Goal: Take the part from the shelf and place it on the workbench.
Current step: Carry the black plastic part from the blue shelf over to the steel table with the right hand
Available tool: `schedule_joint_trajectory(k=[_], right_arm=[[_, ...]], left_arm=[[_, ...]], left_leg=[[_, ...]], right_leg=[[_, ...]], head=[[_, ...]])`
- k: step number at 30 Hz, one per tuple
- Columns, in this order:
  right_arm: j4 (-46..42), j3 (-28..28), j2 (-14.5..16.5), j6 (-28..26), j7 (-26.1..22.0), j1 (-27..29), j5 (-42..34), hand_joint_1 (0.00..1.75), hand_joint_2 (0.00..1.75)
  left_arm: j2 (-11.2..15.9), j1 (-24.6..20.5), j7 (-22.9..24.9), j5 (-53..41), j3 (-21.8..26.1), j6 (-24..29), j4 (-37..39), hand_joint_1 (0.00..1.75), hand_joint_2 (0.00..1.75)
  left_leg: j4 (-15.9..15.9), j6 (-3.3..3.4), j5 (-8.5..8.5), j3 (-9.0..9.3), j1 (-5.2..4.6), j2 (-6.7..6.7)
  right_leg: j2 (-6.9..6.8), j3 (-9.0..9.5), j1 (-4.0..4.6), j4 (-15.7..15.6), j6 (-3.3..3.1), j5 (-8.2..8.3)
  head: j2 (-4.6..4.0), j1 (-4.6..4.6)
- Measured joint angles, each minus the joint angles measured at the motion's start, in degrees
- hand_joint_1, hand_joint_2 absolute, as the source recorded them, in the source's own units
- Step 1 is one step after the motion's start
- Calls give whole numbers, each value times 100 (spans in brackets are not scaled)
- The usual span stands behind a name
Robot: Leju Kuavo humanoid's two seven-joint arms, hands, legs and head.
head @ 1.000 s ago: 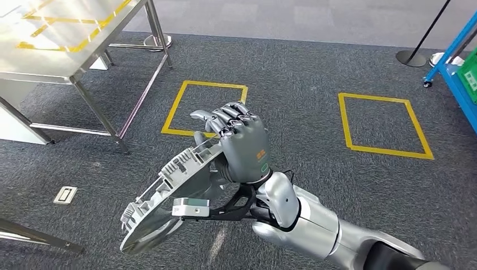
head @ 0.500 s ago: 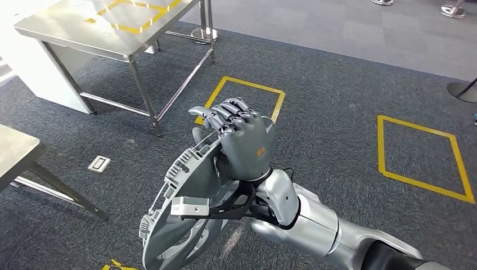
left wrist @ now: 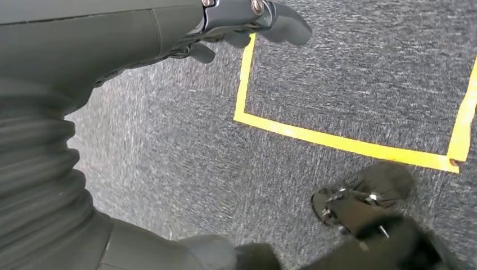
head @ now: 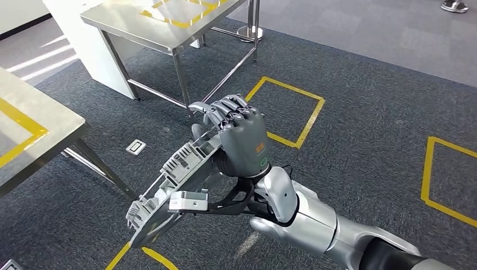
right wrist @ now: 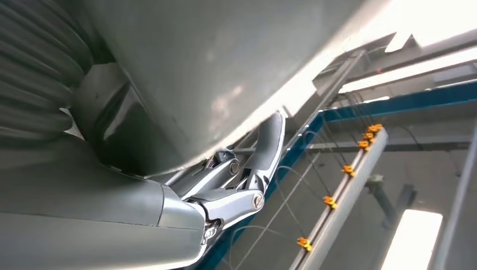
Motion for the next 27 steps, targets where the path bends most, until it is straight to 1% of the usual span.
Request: schedule_joint_trajectory(k=[1,2,3,4,5,6,7,8,9,10,11,12,13,14,15,16,17,18,19,20,21,22,23,24,25,26,27], right_arm=[[0,-2,3,14,3,1,2,175,175],[0,-2,4,33,5,5,3,175,175],[0,-2,4,55,10,6,5,175,175],[0,-2,6,73,14,6,8,175,175],[-1,-2,11,83,15,4,10,175,175],[-1,-2,20,89,17,0,11,175,175],[-1,-3,31,93,16,-8,12,175,175],[-1,-3,41,104,15,-19,12,175,175],[-1,-4,52,116,14,-36,11,175,175],[-2,-4,64,135,13,-57,10,175,175],[-2,-5,81,155,14,-82,8,175,175],[-3,-5,99,170,14,-111,5,175,175],[-6,-6,115,180,15,-135,4,175,175],[-9,-7,126,184,16,-155,3,175,175],[-12,-8,129,184,15,-165,4,175,175],[-14,-9,131,184,15,-166,4,175,175],[-12,-10,129,184,15,-160,3,175,175],[-9,-11,127,185,14,-151,2,175,175],[-7,-11,126,184,12,-144,1,175,175],[-5,-11,126,184,10,-140,1,175,175],[-5,-11,126,182,8,-140,0,175,175],[-5,-13,126,181,7,-143,-1,175,175],[-6,-15,126,180,7,-146,-1,175,175],[-6,-17,126,178,7,-151,-1,175,175],[-6,-19,126,176,6,-155,-1,175,175],[-6,-19,126,173,4,-160,-2,175,175],[-6,-20,127,166,0,-168,-3,175,175]], left_arm=[[-2,-15,3,-1,0,1,0,0,175],[-4,-26,2,-1,0,1,0,0,175],[-5,-29,-1,-1,0,1,0,0,175],[-6,-29,-5,-1,0,1,0,0,175],[-4,-28,-10,0,0,1,-1,0,175],[-1,-30,-15,1,0,1,-2,0,175],[-3,-37,-18,1,0,1,-4,0,175],[-5,-46,-20,2,0,2,-5,0,175],[-9,-52,-19,2,0,3,-7,0,175],[-14,-55,-18,2,0,3,-5,0,175],[-13,-51,-14,2,0,4,-4,0,175],[-12,-44,-9,2,0,7,-2,0,175],[-10,-42,-3,2,0,9,-1,0,175],[-9,-47,1,2,0,11,-1,0,175],[-12,-56,-4,2,0,13,-2,0,175],[-16,-65,-19,2,0,12,-2,0,175],[-21,-69,-38,2,0,7,-2,0,175],[-25,-65,-57,2,0,1,-1,0,175],[-26,-58,-73,2,0,-5,1,0,175],[-25,-53,-81,2,0,-11,1,0,175],[-25,-52,-88,2,0,-14,1,0,175],[-31,-53,-94,2,0,-15,1,0,175],[-33,-57,-98,2,0,-15,-1,0,175],[-37,-59,-102,2,0,-15,-1,0,175],[-40,-56,-103,2,0,-18,-1,0,175],[-39,-48,-103,2,0,-21,1,0,175],[-31,-34,-99,2,0,-22,2,0,175]], left_leg=[[410,-28,-211,-190,3,132],[788,-52,-366,-362,11,181],[1008,-69,-417,-454,18,194],[995,-81,-354,-425,24,206],[727,-89,-193,-266,29,246],[300,-92,-8,-22,31,358],[-98,-71,130,205,21,483],[-383,-23,215,359,10,571],[-521,33,241,425,-3,618],[-529,97,238,414,-19,576],[-533,153,252,396,-20,501],[-543,192,264,390,-14,433],[-555,231,277,388,-4,365],[-569,266,294,390,11,297],[-576,291,305,388,23,228],[-575,307,311,379,24,157],[-572,317,316,371,23,79],[-567,318,319,364,20,-5],[-562,315,323,360,18,-93],[-558,308,329,358,18,-182],[-555,295,337,358,17,-271],[-553,277,348,354,25,-350],[-552,249,361,343,28,-427],[-557,215,377,325,35,-491],[-569,176,396,304,47,-551],[-589,131,418,284,47,-620],[-601,99,433,264,55,-659]], right_leg=[[-91,-2,7,0,-17,-5],[-185,-3,12,1,-22,-10],[-274,-3,14,2,-22,-15],[-361,0,13,4,-16,-21],[-444,8,11,10,-2,-31],[-522,19,11,23,21,-49],[-592,25,24,44,54,-74],[-654,30,38,64,87,-98],[-706,34,56,78,120,-114],[-757,39,68,81,151,-121],[-814,51,66,74,180,-123],[-805,62,52,85,217,-142],[-707,47,33,153,253,-205],[-548,-23,15,333,286,-328],[-349,-155,-3,634,311,-500],[-196,-343,-7,1022,323,-689],[-119,-539,-7,1407,328,-837],[-87,-680,-3,1657,323,-889],[-70,-722,0,1694,308,-824],[-46,-645,3,1491,284,-651],[26,-472,6,1105,251,-423],[172,-280,4,688,218,-243],[301,-133,16,352,190,-116],[393,-51,31,154,171,-61],[426,-32,48,88,161,-60],[364,-34,67,69,146,-40],[284,-24,51,44,125,-17]], head=[[1,-13],[0,-12],[1,-13],[0,-13],[0,-13],[0,-14],[0,-15],[0,-8],[0,2],[0,10],[1,19],[1,22],[1,24],[1,36],[0,50],[0,62],[0,74],[0,78],[1,80],[1,82],[0,87],[0,89],[0,93],[0,97],[1,98],[1,100],[0,103]])
